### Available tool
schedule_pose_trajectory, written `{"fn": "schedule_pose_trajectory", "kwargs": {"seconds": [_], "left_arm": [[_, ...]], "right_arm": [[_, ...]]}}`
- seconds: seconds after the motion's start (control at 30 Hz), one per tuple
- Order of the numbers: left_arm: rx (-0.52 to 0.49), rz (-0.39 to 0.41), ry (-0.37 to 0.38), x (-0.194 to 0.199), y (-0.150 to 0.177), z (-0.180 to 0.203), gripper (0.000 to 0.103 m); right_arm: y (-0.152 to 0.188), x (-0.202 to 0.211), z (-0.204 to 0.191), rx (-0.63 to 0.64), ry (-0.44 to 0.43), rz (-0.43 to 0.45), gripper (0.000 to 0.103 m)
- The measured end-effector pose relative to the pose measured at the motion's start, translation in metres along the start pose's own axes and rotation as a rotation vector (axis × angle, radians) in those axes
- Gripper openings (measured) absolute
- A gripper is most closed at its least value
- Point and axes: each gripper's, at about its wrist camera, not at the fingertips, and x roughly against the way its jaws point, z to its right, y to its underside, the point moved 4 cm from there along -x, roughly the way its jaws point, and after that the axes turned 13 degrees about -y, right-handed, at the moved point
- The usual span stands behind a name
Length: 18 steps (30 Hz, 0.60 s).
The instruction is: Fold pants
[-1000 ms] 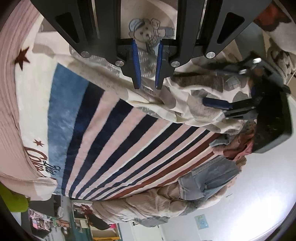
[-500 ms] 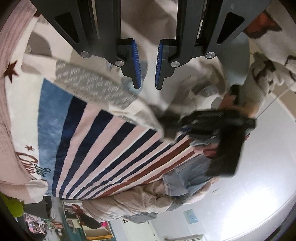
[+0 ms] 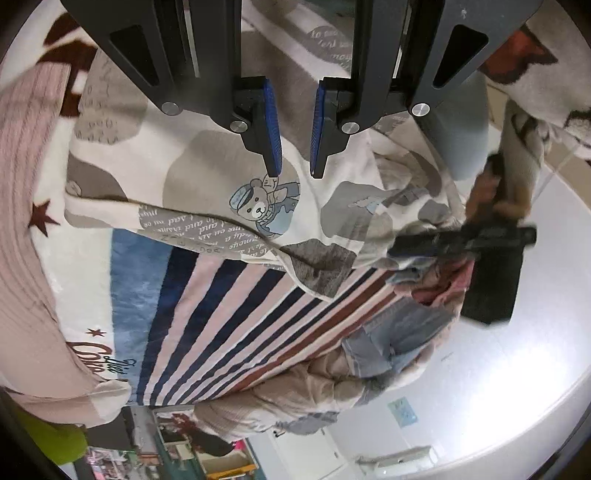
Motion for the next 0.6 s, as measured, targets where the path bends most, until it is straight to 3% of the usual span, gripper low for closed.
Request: {"fn": "schedule_pose_trajectory", "kwargs": {"seconds": [0.2, 0.37, 0.43, 0.5, 0.6], "left_arm": [[0.083, -0.042, 0.048, -0.014, 0.036, 0.016, 0.060], [0.078, -0.051, -0.009, -0.019, 0.049, 0.023, 0.057], [0.072, -0.030, -0.007, -0.018, 0.050, 0.026, 0.040], [0.082, -0.003, -0.011, -0.017, 0.049, 0.025, 0.015], [0.092, 0.037, 0.022, -0.009, 0.046, 0.022, 0.005]], "right_arm": [[0.008, 0.014, -0.003, -0.040, -0.019, 0.079, 0.012], [0.013, 0.026, 0.000, -0.057, -0.016, 0.114, 0.012], [0.016, 0.028, 0.001, -0.064, -0.018, 0.118, 0.012], [0.018, 0.030, 0.003, -0.072, -0.017, 0.123, 0.012], [0.021, 0.034, 0.005, -0.083, -0.012, 0.138, 0.012]]}}
